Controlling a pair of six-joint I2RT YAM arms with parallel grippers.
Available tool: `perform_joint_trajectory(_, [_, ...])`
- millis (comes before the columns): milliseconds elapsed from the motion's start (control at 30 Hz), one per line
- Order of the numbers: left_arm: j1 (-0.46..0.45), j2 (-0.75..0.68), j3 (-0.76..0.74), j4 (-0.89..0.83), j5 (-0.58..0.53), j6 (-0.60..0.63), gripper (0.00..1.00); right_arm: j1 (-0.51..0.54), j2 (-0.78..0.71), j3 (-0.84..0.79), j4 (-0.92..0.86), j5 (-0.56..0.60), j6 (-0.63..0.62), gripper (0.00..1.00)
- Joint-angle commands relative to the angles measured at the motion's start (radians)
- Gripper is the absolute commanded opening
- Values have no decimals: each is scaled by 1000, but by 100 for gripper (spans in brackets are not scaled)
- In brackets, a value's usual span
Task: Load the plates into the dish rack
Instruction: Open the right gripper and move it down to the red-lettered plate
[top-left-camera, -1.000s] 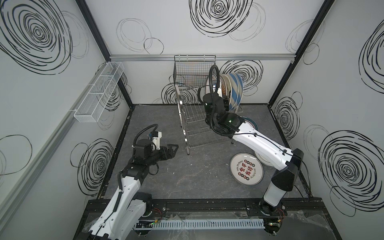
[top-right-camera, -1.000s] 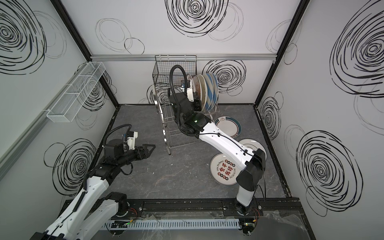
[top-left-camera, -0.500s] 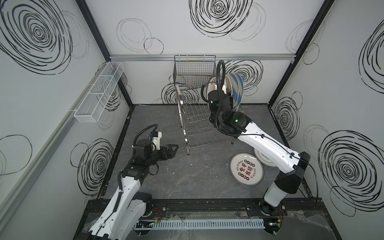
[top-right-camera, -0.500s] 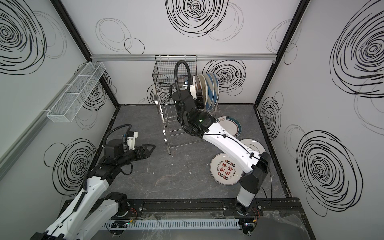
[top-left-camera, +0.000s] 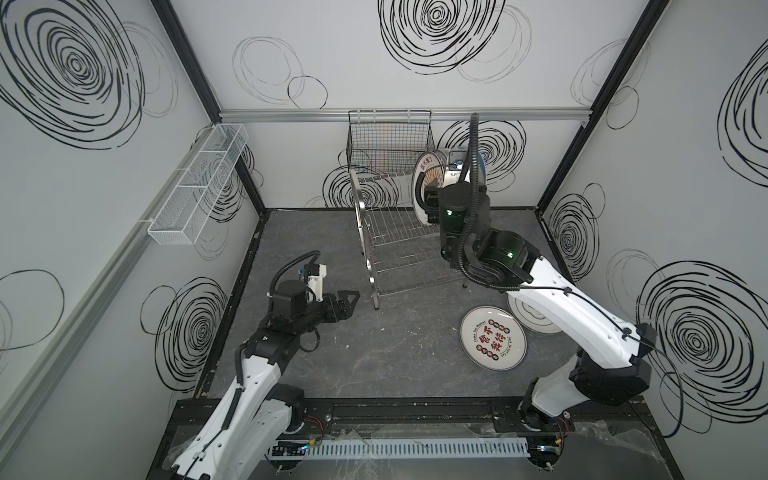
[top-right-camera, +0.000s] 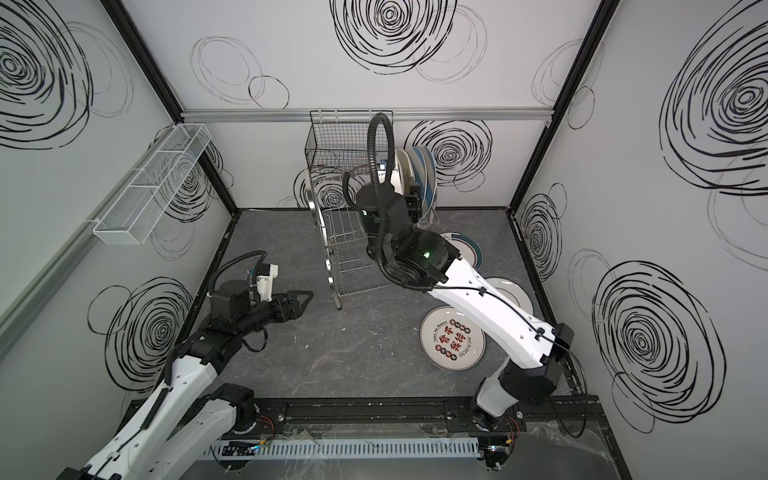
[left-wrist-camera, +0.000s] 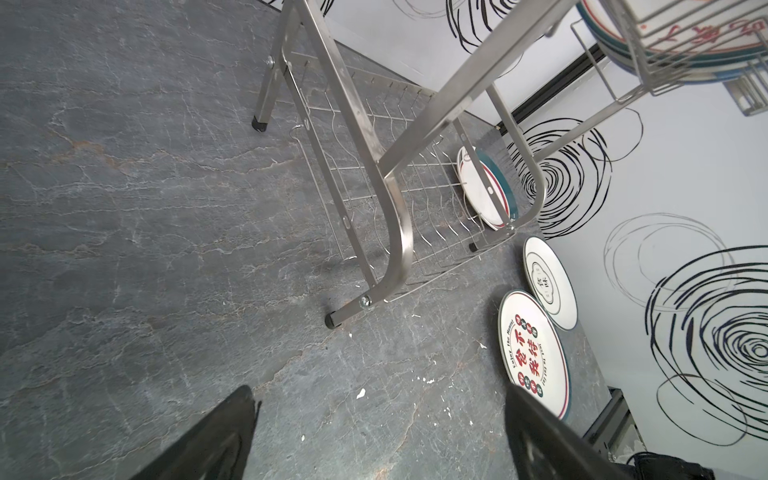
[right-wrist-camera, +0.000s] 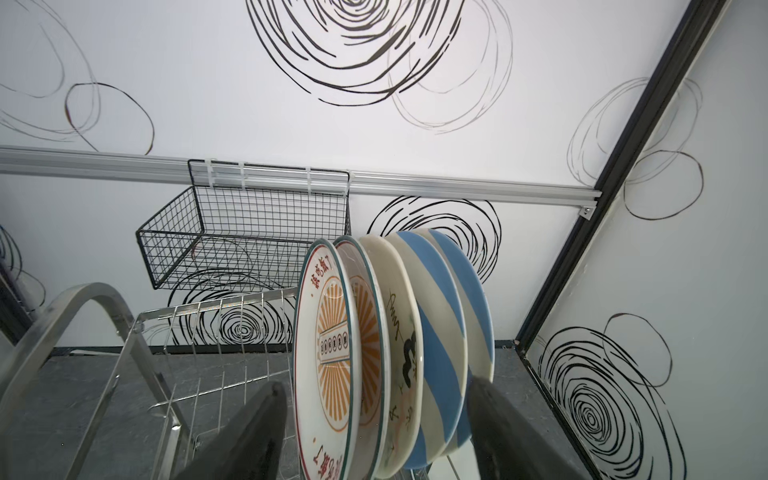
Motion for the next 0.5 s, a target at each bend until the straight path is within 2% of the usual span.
perform_joint_trajectory(0, [-44,-27,9,-13,-81,21,96,20,-63,17,-117,-64,54,78])
perform_joint_trajectory(133, [-136,-41,13,-41,-159,12,96,20,-162,-56,-196,-259,131,83])
perform_joint_trajectory(233, [-231,-37,21,-71,-230,2,96,22,-265,-174,-216,-443,171,88])
perform_joint_trajectory(467, [-420,-55,50,-175,-396,-66,96,29,-439,-474,-372,-611,383,99])
